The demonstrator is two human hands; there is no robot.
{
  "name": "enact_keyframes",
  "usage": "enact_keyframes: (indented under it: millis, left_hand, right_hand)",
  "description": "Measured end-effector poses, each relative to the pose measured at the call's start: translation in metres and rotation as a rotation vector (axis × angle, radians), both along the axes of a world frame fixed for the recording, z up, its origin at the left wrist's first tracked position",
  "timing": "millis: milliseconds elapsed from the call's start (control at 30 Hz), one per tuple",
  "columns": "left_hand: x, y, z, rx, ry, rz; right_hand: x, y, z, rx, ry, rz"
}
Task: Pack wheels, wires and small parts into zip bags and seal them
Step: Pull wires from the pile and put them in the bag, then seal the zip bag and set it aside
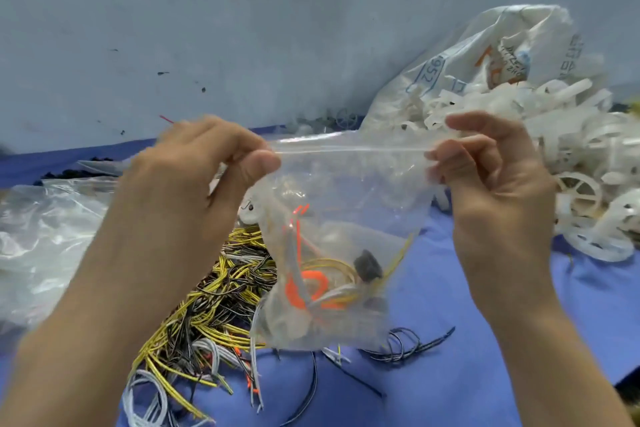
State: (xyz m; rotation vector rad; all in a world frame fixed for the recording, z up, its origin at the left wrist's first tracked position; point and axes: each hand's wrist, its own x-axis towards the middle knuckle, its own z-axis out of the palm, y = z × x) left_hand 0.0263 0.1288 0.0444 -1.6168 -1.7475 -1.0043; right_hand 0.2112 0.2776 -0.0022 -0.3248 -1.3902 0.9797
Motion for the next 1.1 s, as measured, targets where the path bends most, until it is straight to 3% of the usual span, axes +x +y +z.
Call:
enact_keyframes:
  millis: [167, 333, 600, 1100]
  left_hand:
    - [-0.012, 0.001, -0.012, -0.089, -0.046, 0.034]
    - [-0.02, 0.002, -0.018, -0.118, -0.26, 0.004]
    - [-0.034, 0.001, -0.024, -0.074, -0.6, -0.143]
    - [-0.035, 0.003, -0.024, -0.104, -0.61, -0.126]
  right_hand:
    - [-0.019, -0.001, -0.013, -0.138, -0.031, 0.133]
    - [-0.03, -0.003, -0.023, -0.333, -0.158, 0.254]
    - [-0.038, -0.008, -0.022, -0.505, -0.008, 0.273]
    - [-0.039, -0.005, -0.015, -0.502, -0.001, 0.26]
